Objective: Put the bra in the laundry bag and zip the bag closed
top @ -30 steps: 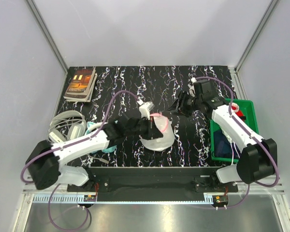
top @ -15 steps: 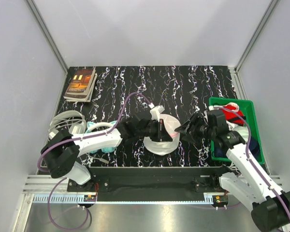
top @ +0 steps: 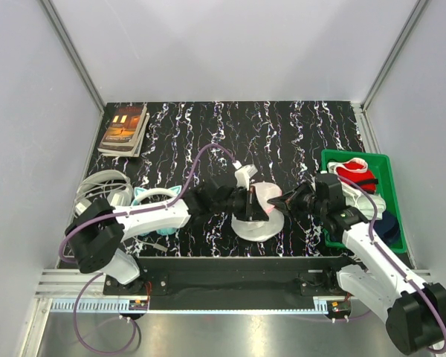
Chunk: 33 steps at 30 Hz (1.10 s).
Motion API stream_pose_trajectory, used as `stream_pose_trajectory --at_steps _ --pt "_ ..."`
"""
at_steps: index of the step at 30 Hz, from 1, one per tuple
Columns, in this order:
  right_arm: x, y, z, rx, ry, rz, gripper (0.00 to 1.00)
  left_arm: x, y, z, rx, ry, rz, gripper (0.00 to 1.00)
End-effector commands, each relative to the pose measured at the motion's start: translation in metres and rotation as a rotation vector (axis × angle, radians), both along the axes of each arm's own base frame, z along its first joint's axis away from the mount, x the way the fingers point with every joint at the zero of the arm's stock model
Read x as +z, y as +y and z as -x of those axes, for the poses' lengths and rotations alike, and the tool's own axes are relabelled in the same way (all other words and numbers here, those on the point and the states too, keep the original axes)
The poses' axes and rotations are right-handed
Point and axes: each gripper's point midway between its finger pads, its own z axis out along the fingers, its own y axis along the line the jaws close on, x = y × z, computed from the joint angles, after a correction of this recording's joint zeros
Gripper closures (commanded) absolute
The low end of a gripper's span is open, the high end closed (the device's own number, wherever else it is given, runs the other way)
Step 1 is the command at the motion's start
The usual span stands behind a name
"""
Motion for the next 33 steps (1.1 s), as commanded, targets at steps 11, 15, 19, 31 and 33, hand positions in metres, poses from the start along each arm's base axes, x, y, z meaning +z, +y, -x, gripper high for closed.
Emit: stream_pose_trajectory --at_steps 11,15,19,31,33 --pt "0.029 0.012 -0.042 0.183 -0.211 0.133 1.00 -0.009 0.140 -0.079 0.325 -0.088 -0.182 1.00" --pt "0.049 0.031 -0.063 0.327 -0.283 0.120 1.00 0.015 0.130 -0.059 0.233 -0.123 -0.066 1.00" --pt "0.045 0.052 -0.088 0.447 -0.250 0.095 1.00 0.039 0.112 -0.036 0.159 -0.155 -0.002 1.00" --pt "-0.010 -0.002 -0.087 0.345 -0.106 0.458 0.26 0.044 0.035 -0.035 0.098 -0.065 0.113 1.00" --pt "-0.016 -0.020 -0.076 0.306 -0.084 0.537 0.22 0.040 0.026 -0.034 0.078 -0.057 0.114 1.00"
